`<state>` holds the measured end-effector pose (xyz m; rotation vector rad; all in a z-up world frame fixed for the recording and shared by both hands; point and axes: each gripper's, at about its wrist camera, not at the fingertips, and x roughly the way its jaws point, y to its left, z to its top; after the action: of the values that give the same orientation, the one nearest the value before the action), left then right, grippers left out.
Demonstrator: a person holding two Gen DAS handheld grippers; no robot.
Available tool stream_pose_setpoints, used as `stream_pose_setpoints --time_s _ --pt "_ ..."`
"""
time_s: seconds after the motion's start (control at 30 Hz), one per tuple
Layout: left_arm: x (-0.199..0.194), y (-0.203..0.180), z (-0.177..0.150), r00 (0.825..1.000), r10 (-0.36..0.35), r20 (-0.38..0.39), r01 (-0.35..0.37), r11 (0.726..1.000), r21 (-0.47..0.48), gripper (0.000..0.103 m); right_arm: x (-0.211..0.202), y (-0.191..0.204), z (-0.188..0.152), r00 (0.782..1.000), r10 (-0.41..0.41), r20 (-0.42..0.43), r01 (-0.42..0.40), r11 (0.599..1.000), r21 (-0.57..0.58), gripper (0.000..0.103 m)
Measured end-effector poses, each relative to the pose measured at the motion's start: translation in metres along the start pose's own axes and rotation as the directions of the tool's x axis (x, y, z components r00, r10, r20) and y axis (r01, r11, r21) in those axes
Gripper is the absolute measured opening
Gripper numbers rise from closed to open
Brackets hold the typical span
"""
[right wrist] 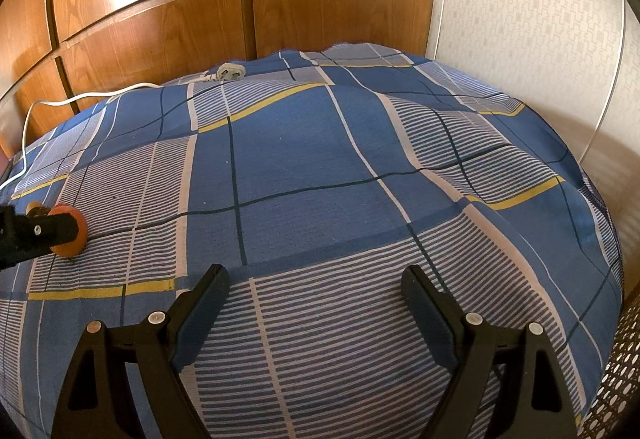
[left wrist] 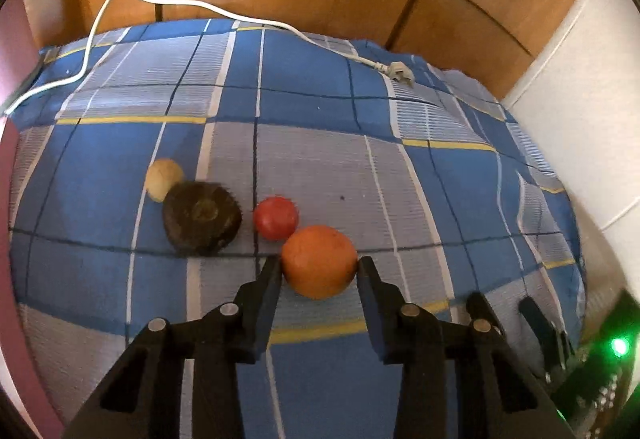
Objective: Organize fruits
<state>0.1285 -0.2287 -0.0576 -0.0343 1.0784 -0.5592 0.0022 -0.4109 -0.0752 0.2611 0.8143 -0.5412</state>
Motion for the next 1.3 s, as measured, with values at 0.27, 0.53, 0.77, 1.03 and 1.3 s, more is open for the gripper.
stream_pose_setpoints --time_s 0.27,0.53,0.77,1.03,1.3 --pt "-0.045 0.015 -0.058 0.999 0.007 0.041 -0.012 0.992 0.129 0.039 0.000 0.000 0.000 1.000 -0.001 0.000 0.001 1.000 -0.001 0.089" --pt "-0.045 0.031 -0.081 0.995 -0.008 0.098 -0.004 0.993 0.121 0.040 0.000 0.001 0.000 1.000 -0.006 0.000 0.006 1.000 -0.004 0.089" --pt "-0.043 0.032 -0.084 0.992 -0.022 0.121 0.006 0.990 0.137 0.039 0.001 0.000 0.000 1.000 -0.005 -0.003 0.005 1.000 -0.004 0.089" --pt "-0.050 0.039 -0.090 0.989 -0.045 0.141 0.029 0.993 0.113 0.038 0.002 0.000 0.000 1.000 0.003 -0.015 -0.003 1.000 -0.001 0.089" --pt "-0.058 0.047 -0.106 0.981 -0.063 0.184 0.036 0.988 0.149 0.038 0.000 0.005 0.014 0.995 0.036 -0.088 -0.040 0.998 -0.051 0.074"
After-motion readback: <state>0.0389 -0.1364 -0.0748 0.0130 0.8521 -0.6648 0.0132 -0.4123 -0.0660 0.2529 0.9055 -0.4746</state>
